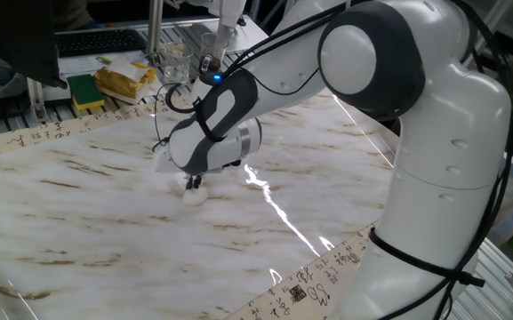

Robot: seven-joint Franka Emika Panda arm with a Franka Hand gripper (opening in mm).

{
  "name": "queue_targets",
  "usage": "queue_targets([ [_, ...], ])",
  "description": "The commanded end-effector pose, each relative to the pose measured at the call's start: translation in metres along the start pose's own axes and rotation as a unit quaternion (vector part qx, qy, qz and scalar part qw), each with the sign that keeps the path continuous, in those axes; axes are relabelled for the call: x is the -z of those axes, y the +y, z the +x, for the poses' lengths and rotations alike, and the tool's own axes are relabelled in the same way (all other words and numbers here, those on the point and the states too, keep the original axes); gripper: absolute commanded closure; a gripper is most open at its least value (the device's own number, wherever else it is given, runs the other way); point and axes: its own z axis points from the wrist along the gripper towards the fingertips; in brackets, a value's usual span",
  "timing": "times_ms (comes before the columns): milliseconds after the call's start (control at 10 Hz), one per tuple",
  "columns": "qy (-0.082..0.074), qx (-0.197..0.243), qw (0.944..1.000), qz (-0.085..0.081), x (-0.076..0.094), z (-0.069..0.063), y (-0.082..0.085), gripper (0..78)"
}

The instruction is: Clean the tabletop with a sponge

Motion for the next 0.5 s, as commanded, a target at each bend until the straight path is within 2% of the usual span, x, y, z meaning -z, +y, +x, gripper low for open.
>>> queue_targets([
  [100, 0.001, 0.008, 0.9999, 0.007, -0.0065, 0.0024, -0.0011, 76.4],
  [500, 0.001, 0.023, 0.9997, 0.011, -0.0084, -0.0008, -0.0056, 76.4],
])
